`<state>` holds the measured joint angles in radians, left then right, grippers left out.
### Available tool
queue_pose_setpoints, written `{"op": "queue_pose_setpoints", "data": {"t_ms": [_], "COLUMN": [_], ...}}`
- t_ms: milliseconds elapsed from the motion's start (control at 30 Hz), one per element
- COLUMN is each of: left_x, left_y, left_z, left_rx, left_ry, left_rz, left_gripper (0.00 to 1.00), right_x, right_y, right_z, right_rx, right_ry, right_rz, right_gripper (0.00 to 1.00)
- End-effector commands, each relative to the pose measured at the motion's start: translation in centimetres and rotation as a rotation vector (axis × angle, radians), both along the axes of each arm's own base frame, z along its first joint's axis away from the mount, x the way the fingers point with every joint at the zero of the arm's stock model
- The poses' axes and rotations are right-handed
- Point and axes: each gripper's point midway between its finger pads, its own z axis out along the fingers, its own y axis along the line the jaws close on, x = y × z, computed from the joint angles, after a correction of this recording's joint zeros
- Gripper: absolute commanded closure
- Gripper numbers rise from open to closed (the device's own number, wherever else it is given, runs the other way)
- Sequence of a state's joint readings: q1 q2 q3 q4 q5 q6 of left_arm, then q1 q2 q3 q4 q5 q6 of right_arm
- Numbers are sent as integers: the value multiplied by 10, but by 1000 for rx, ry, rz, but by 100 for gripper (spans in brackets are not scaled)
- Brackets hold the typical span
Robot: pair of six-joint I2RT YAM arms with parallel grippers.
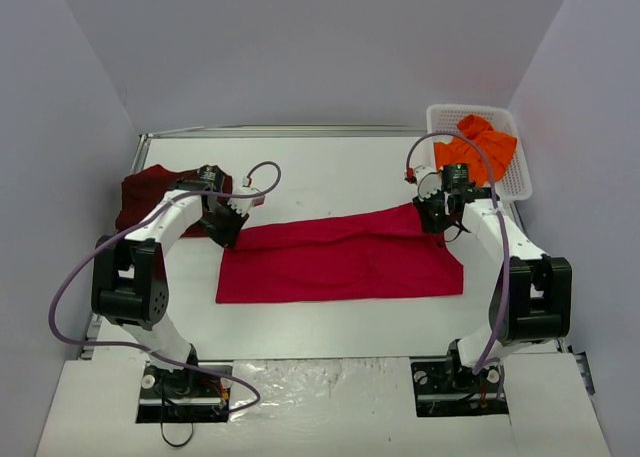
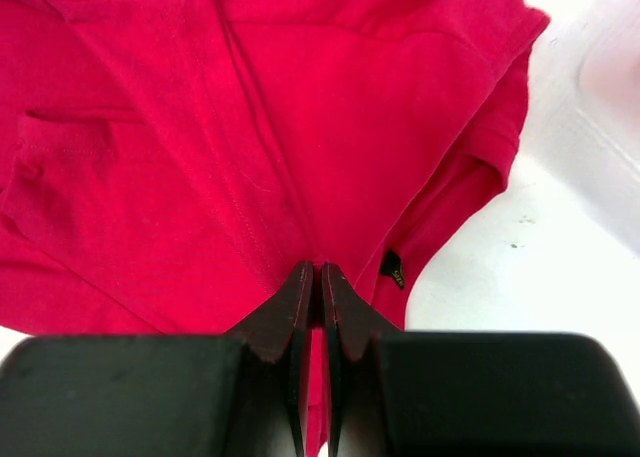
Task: Fold and stack the t-shirts
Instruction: Fold the other side of the tshirt into a rectangle
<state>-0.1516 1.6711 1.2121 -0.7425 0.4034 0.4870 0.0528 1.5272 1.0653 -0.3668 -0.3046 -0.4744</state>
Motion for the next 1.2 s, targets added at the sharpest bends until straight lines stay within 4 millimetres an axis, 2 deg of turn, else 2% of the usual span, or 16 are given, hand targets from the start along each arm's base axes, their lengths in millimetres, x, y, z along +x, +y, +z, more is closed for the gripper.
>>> {"op": "queue_pose_setpoints", "data": {"t_ms": [0, 500, 1167], "left_x": [-2, -10, -21], "left_y": [-5, -8, -3], "left_z": [12, 2, -16], "left_rx": [-14, 10, 71], "left_ry": [-29, -2, 35], "left_rz": [-33, -65, -84], "left_gripper": [98, 98, 98], "right_x": [-9, -30, -40], "right_y": [-1, -5, -15], "right_z": [6, -17, -43], "right_rx": [3, -14, -51], "right_ry": [-8, 54, 129], "right_rz": [13, 9, -8], "right_gripper": [100, 100, 100]}}
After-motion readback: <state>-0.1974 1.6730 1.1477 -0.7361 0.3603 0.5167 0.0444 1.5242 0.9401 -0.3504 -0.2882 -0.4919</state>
